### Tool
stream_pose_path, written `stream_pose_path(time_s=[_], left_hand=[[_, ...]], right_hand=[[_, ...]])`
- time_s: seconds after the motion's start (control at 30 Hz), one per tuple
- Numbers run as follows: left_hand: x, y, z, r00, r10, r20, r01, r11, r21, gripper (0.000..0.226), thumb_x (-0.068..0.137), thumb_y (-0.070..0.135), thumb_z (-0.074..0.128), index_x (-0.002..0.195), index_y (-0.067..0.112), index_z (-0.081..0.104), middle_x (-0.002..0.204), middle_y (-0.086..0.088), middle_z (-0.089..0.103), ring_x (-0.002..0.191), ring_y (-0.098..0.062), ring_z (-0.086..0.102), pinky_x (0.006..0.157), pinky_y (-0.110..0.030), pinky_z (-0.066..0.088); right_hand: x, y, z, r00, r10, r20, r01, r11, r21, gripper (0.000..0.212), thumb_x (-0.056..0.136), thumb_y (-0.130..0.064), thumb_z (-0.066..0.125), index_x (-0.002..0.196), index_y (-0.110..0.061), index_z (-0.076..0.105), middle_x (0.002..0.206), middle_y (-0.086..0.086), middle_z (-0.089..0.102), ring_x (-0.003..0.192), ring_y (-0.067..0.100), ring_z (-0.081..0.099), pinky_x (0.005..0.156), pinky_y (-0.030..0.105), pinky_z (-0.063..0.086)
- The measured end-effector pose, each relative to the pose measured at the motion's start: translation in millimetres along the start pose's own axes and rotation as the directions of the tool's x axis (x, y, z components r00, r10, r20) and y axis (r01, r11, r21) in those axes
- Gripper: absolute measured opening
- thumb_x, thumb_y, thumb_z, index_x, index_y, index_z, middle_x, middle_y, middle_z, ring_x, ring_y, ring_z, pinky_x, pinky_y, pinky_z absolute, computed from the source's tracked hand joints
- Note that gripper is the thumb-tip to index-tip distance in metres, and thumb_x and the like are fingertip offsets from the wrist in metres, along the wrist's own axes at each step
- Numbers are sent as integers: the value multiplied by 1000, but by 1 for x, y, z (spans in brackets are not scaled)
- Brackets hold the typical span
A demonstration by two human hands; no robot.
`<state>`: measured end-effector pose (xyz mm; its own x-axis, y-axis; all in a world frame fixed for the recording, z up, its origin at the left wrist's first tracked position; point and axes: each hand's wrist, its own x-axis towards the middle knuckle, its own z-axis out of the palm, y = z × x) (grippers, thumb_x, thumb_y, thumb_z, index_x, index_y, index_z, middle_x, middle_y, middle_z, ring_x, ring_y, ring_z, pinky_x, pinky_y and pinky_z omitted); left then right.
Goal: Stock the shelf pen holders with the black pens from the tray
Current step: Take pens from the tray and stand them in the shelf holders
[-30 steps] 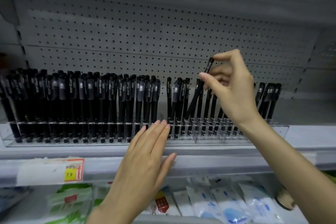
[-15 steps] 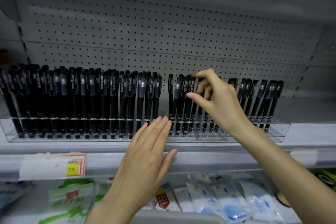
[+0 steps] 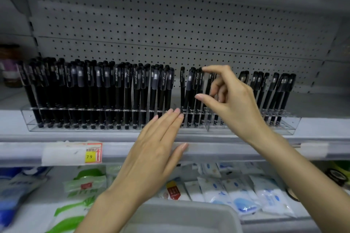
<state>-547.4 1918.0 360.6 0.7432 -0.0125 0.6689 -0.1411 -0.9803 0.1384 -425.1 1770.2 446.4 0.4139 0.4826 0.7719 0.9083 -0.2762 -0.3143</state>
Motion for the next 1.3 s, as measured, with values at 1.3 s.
stream_pose_path(time_s=[1.3], left_hand=[[-289, -16, 51, 681, -627, 378, 726, 647, -235, 60, 98, 40, 35, 153, 29, 10, 155, 26, 8, 141, 11, 5, 109, -4, 4]], right_hand=[[-289, -45, 222, 661, 365, 656, -568, 814, 120, 26, 85, -29, 69, 104, -18, 55, 96, -11, 57, 91, 3, 54, 82, 16, 43]])
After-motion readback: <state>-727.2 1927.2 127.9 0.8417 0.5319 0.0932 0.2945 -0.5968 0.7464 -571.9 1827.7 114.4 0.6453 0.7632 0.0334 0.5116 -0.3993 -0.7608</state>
